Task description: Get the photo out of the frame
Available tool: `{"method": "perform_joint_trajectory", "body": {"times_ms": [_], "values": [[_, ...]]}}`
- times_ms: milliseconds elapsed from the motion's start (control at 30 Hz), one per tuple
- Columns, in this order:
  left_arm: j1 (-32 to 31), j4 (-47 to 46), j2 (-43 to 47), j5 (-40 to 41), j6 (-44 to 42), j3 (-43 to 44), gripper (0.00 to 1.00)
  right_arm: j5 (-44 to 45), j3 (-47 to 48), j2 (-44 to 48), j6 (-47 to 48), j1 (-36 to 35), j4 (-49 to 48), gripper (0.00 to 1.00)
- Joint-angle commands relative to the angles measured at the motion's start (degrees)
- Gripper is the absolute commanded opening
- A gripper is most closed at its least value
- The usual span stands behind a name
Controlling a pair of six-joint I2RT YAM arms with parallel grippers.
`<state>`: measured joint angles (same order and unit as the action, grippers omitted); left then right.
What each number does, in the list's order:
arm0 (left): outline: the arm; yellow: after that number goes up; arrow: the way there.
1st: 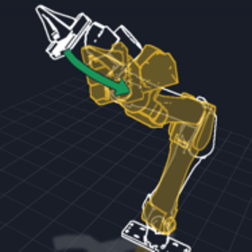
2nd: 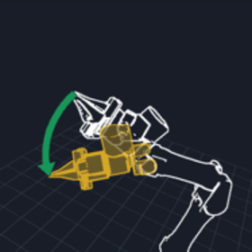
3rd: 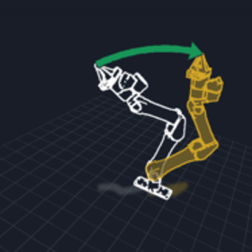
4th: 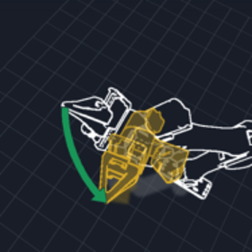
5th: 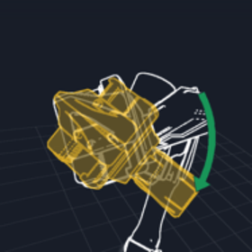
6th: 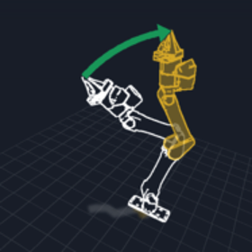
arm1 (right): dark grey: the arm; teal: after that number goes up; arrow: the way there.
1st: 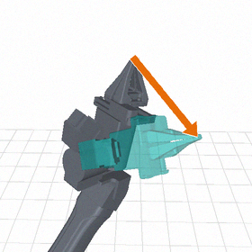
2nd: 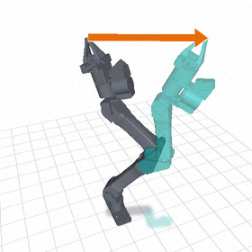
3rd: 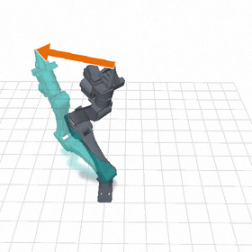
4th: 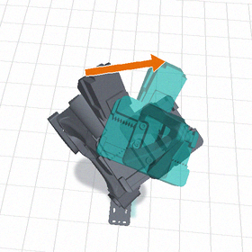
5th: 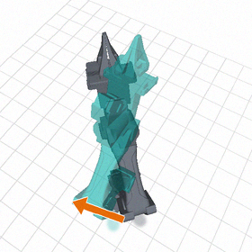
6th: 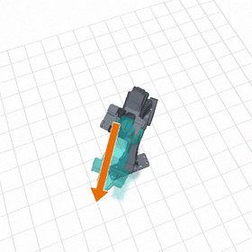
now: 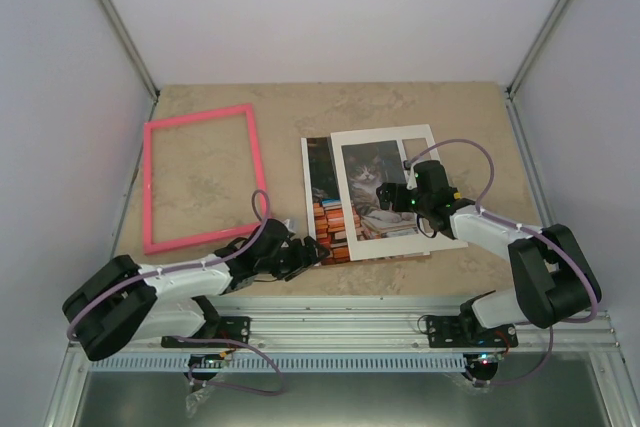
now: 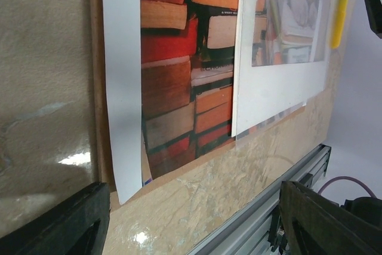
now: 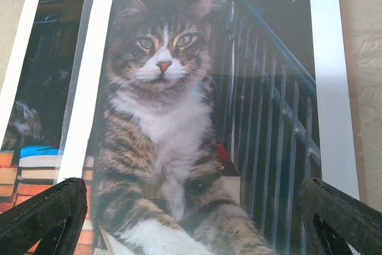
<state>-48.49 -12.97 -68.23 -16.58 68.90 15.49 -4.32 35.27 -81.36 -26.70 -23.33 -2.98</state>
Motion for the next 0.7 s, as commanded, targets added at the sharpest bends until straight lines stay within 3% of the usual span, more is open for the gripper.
{"method": "perform_joint_trajectory", "body": {"times_ms": [0, 667], "values": [[-0.37, 0.32, 1.23, 0.26, 0.20, -0.02, 0.79, -0.31, -0.02, -0.45, 0.40, 0.21, -1.07, 0.98], [-0.72, -3.05, -2.66, -0.69, 0.64, -0.10, 0.75, -0.38, -0.02, -0.59, 0.24, 0.16, -1.20, 0.98]]}}
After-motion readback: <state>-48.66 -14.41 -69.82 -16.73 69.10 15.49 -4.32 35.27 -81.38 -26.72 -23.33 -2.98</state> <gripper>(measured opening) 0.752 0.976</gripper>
